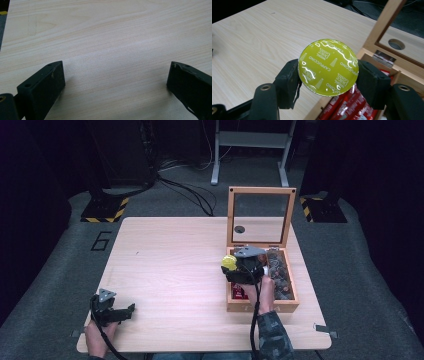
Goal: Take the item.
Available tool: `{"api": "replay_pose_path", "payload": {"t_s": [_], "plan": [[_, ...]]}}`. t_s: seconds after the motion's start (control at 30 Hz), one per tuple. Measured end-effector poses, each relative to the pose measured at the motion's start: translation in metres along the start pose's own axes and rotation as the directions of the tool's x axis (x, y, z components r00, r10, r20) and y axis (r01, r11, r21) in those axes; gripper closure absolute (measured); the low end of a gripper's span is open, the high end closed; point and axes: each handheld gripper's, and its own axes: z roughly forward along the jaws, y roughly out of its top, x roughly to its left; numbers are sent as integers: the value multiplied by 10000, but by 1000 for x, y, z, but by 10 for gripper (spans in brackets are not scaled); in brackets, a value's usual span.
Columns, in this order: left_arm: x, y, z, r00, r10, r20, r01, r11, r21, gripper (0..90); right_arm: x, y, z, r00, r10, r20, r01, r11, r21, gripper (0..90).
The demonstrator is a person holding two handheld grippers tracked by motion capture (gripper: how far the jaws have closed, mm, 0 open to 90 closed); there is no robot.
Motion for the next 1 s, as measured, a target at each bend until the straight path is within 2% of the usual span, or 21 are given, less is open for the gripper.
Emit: {"api": "replay_pose_path", "payload": {"t_s": [0.33, 0.43, 0.67, 1.0], "plan": [[0, 0, 0, 10000, -31, -14, 31, 10000, -75, 15, 18, 6, 15, 9990, -124, -418, 121, 9999, -61, 368], [0, 0, 0, 10000, -23, -13, 23, 10000, -73, 15, 24, 7, 19, 9986, 26, -522, -31, 10000, -89, 368], [0, 0, 0, 10000, -27, -18, 27, 10000, -73, 15, 36, 7, 32, 9971, 14, -761, -15, 10000, -9, 368], [-1, -1, 1, 10000, -12, -55, 11, 9999, -142, 16, 55, 4, 53, 9959, -28, -909, 44, 9998, 175, 368]]}}
